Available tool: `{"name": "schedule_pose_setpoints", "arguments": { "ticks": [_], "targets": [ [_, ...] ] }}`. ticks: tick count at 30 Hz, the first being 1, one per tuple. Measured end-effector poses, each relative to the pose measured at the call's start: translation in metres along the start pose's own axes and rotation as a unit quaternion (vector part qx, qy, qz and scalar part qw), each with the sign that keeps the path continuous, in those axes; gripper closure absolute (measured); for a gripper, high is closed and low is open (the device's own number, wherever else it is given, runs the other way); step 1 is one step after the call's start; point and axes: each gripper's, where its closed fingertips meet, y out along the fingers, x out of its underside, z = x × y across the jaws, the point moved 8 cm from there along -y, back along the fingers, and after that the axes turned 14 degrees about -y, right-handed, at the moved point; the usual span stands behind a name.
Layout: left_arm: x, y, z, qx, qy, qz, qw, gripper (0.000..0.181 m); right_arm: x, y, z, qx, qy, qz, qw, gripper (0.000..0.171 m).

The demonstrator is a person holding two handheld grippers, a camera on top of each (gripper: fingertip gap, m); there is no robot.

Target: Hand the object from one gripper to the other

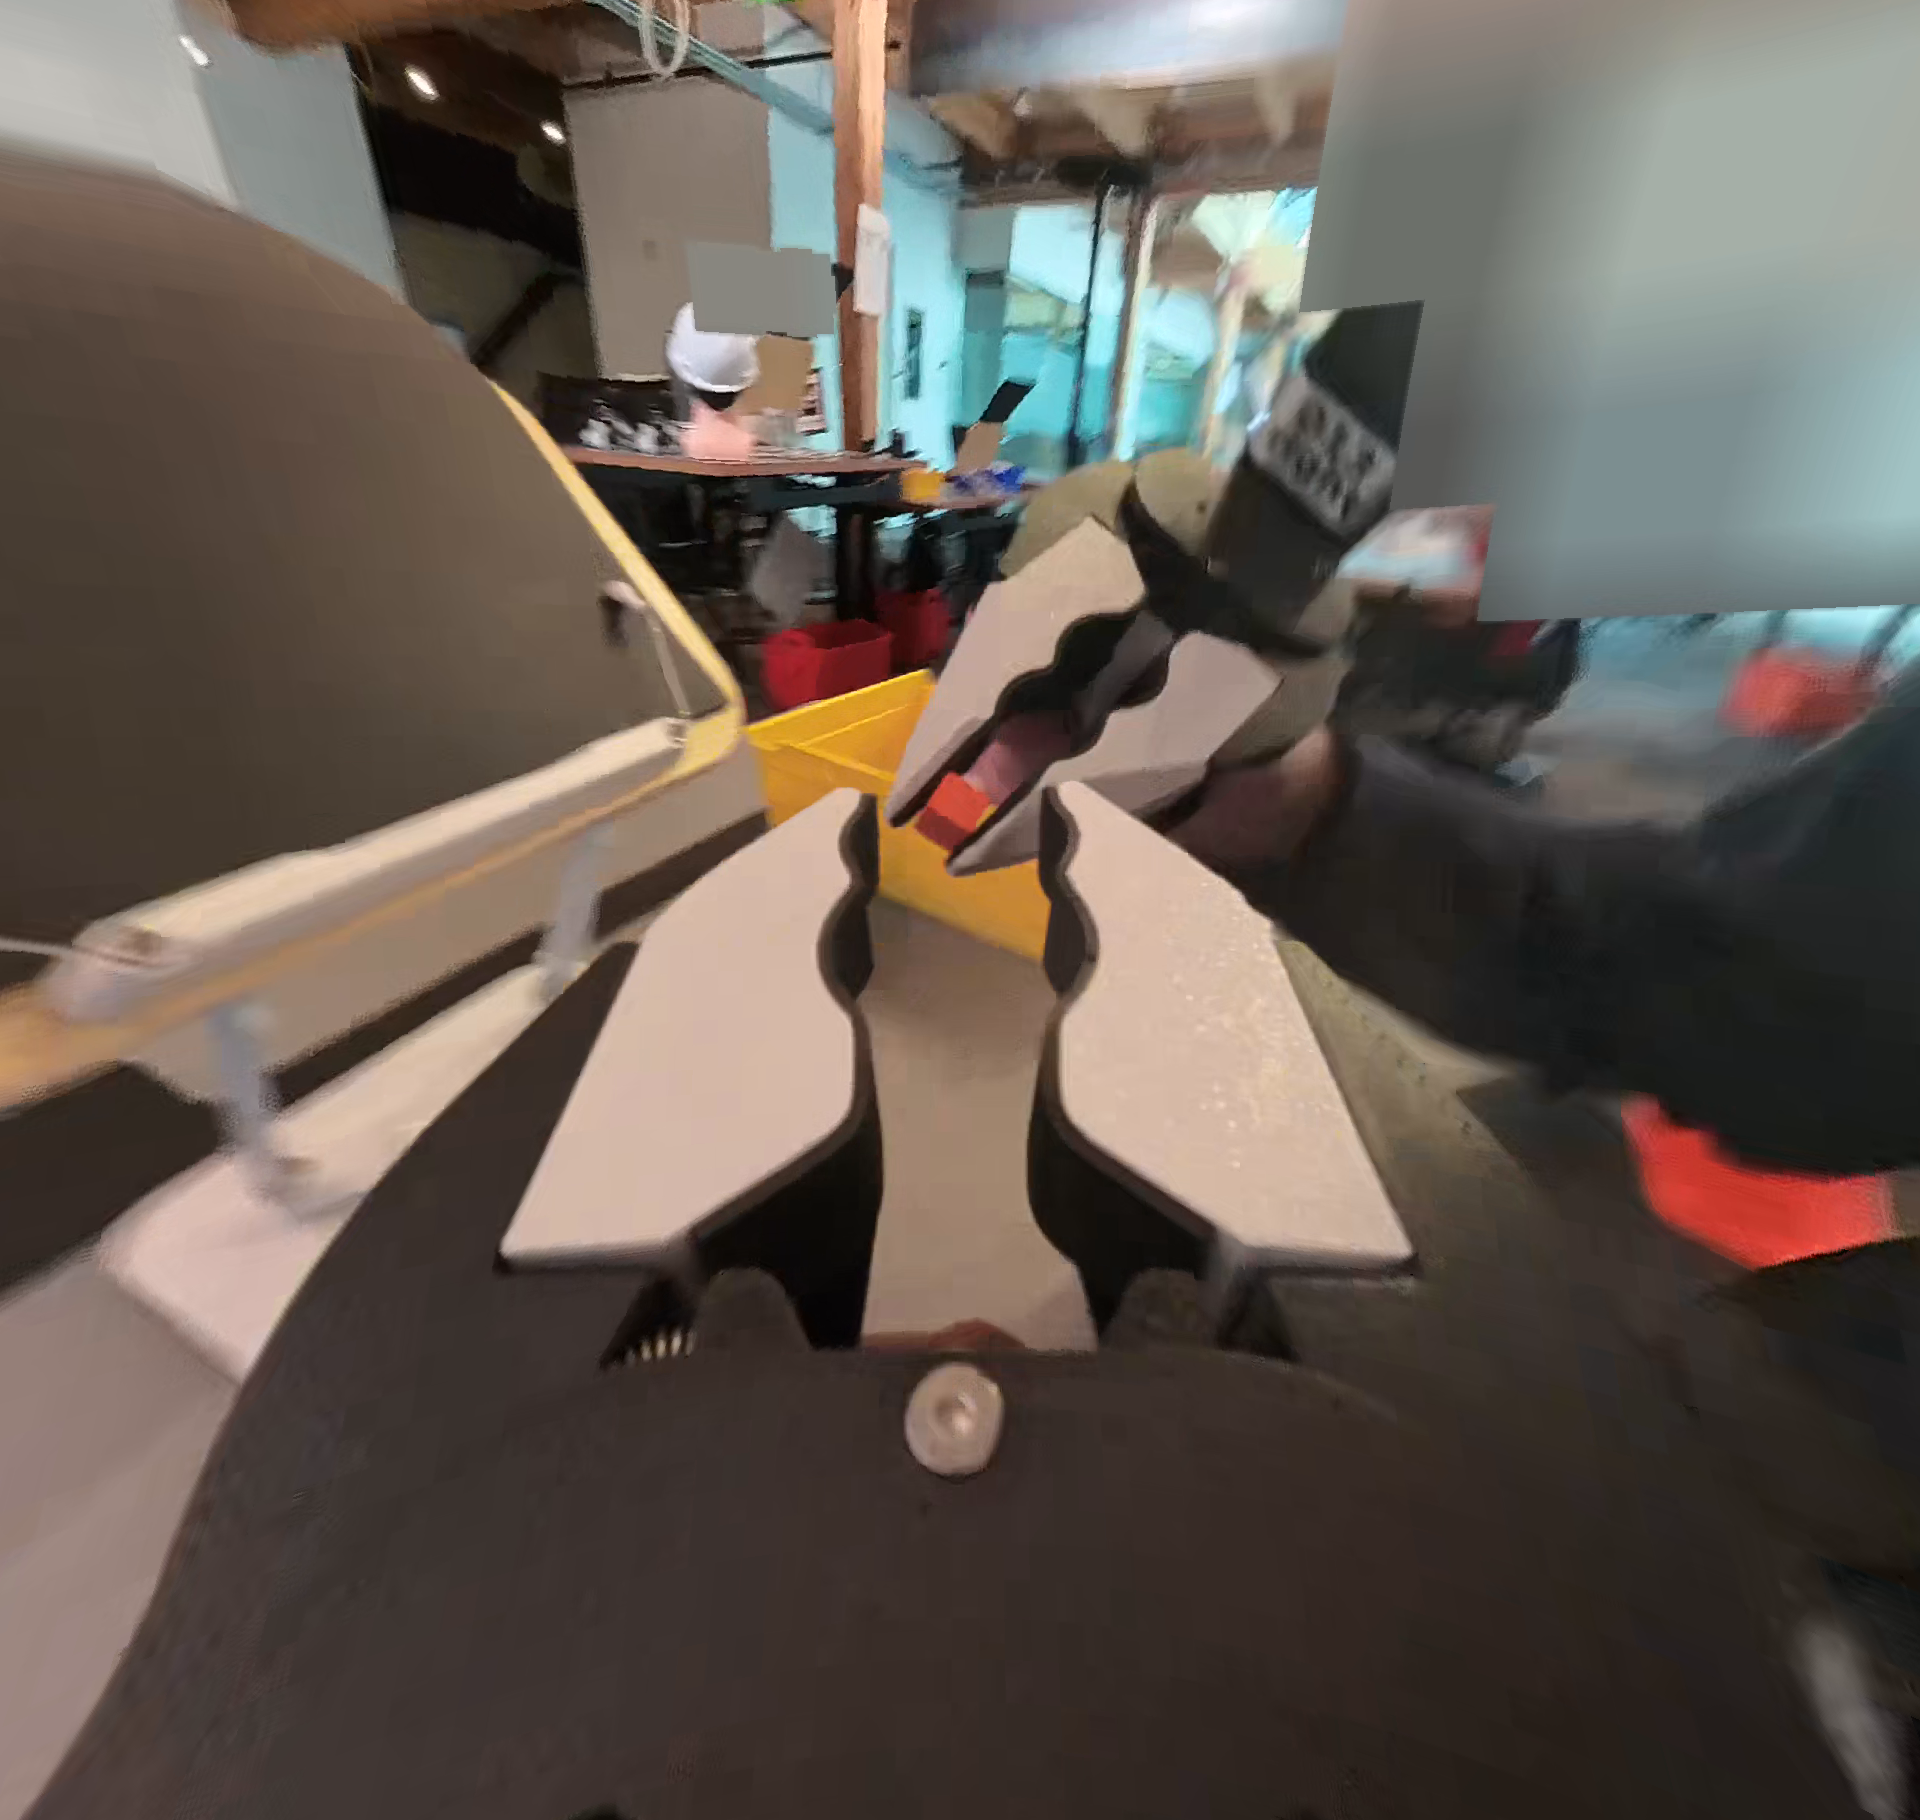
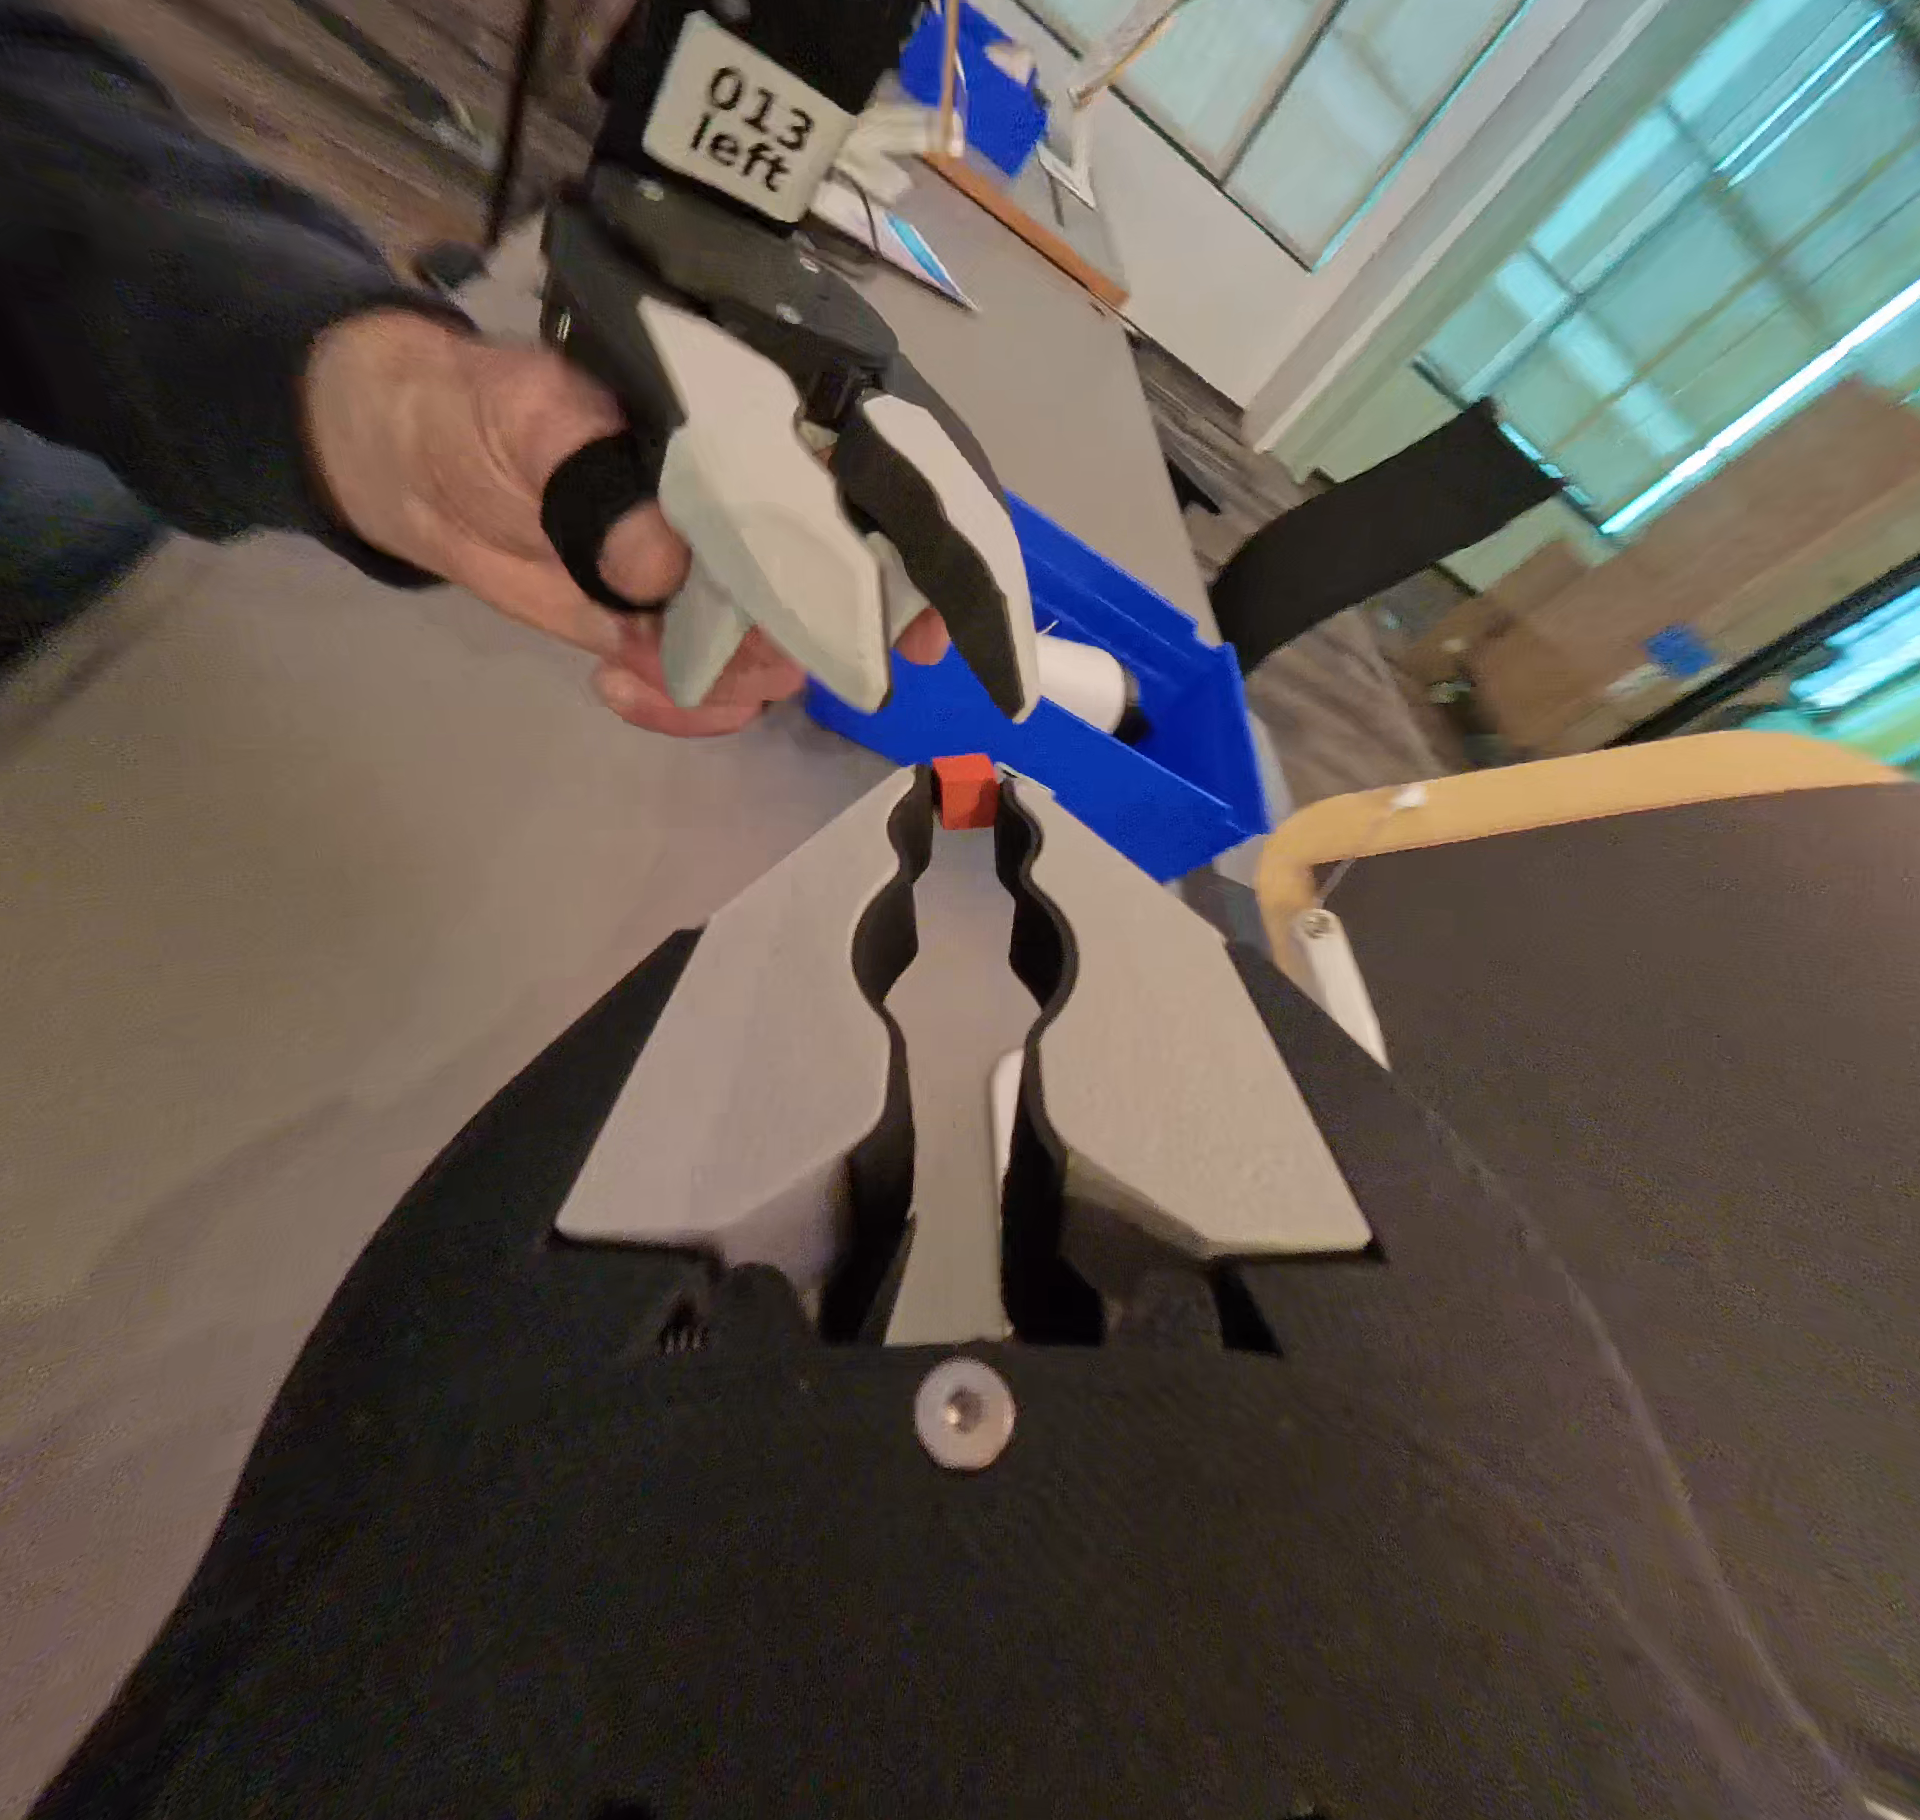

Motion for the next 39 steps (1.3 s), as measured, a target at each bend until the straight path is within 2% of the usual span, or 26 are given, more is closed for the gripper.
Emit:
{"name": "schedule_pose_setpoints", "arguments": {
  "ticks": [2, 4, 6, 15, 19, 28, 30, 39],
  "targets": [
    [0.001, 0.001, 0.007, -0.05, 0.132, -0.02, 0.99, 0.149, 0.003, 0.001, 0.001, -0.04, 0.073, 0.033, 0.996, 0.163],
    [0.005, 0.004, 0.015, -0.088, 0.266, -0.044, 0.959, 0.145, 0.006, 0.001, 0.003, -0.055, 0.124, 0.054, 0.989, 0.163],
    [0.01, 0.008, 0.02, -0.108, 0.343, -0.058, 0.931, 0.142, 0.009, 0.002, 0.005, -0.074, 0.178, 0.077, 0.978, 0.163],
    [0.019, 0.016, 0.021, -0.168, 0.44, -0.049, 0.881, 0.154, 0.016, 0.008, 0.002, -0.127, 0.323, 0.147, 0.926, 0.163],
    [0.017, 0.015, 0.019, -0.206, 0.457, -0.022, 0.865, 0.157, 0.019, 0.011, 0.002, -0.113, 0.367, 0.168, 0.908, 0.163],
    [0.018, 0.02, 0.022, -0.268, 0.517, -0.004, 0.813, 0.155, 0.022, 0.019, -0.004, -0.078, 0.477, 0.248, 0.84, 0.163],
    [0.019, 0.021, 0.022, -0.277, 0.513, -0.007, 0.812, 0.157, 0.022, 0.019, -0.005, -0.066, 0.484, 0.258, 0.833, 0.163],
    [0.02, 0.018, 0.023, -0.258, 0.5, -0.011, 0.826, 0.165, 0.021, 0.02, -0.009, -0.06, 0.472, 0.254, 0.842, 0.162]
  ]
}}
